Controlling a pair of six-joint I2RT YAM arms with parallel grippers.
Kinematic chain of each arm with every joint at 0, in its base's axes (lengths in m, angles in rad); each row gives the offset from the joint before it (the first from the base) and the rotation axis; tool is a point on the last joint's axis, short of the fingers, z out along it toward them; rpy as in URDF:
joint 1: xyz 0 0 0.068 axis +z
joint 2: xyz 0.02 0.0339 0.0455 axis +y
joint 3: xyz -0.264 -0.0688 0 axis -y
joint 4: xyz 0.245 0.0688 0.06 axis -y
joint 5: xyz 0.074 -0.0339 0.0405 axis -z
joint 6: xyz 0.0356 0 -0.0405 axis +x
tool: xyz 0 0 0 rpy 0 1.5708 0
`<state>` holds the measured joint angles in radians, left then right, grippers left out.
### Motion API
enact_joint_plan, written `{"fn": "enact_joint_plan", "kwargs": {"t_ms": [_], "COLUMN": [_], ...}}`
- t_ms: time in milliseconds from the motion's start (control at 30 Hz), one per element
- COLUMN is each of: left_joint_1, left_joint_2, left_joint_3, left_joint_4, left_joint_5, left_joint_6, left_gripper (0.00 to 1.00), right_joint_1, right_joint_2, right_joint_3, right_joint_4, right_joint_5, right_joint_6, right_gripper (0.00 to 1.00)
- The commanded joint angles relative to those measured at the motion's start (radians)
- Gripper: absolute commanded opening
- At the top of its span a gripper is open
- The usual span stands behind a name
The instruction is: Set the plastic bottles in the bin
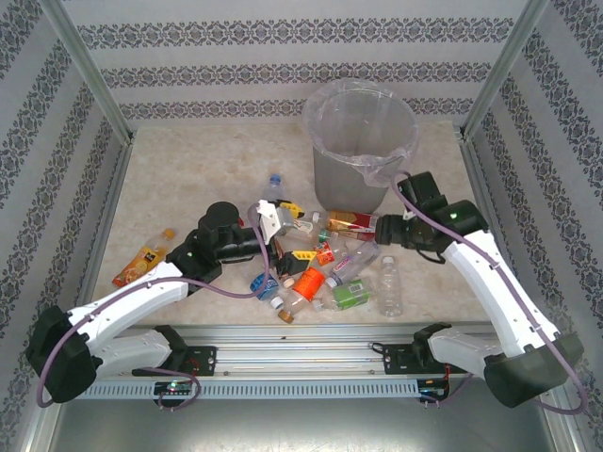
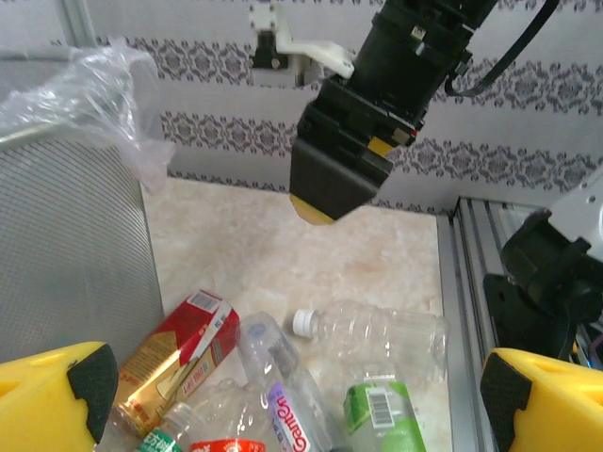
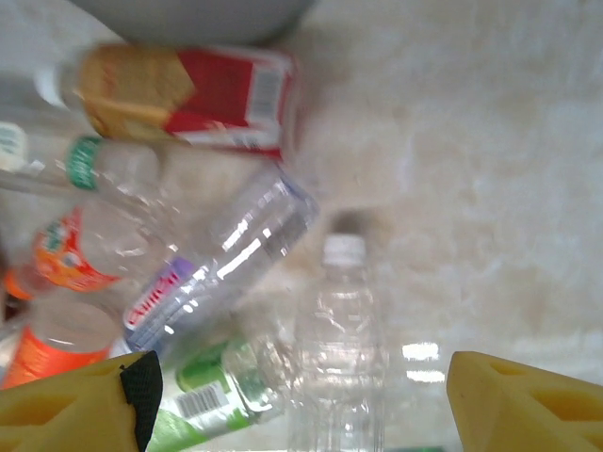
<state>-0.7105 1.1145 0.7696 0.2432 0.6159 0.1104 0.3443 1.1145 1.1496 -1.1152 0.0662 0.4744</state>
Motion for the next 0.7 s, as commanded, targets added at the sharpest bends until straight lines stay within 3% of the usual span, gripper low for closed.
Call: {"fn": "enact_joint_plan", "kwargs": {"t_ms": [0, 300, 667], "left_joint_1": [-0.031, -0.079, -0.098], "left_joint_2": [0.025, 0.089, 0.106], "left_joint_3": [0.046, 0.069, 0.068], "left_joint_4": [-0.103, -0.154, -0.157], "left_joint_5": [0.03, -0.042, -0.055], "left_joint_6": [0.078, 0.109, 0.113], "left_gripper": [1.0, 1.0, 1.0], "right_joint_1": [-0.002, -0.004, -0.002], "right_joint_2": [-0.029, 0.009, 0.11], "right_joint_3": [-0.095, -0.275, -0.369], "right_joint_4": [0.039, 0.123, 0.187], "right_joint_5": [-0.019, -0.01, -0.041], "right_joint_6": [0.078, 0.13, 0.153], "right_gripper": [0.8, 0.8, 0.8]}}
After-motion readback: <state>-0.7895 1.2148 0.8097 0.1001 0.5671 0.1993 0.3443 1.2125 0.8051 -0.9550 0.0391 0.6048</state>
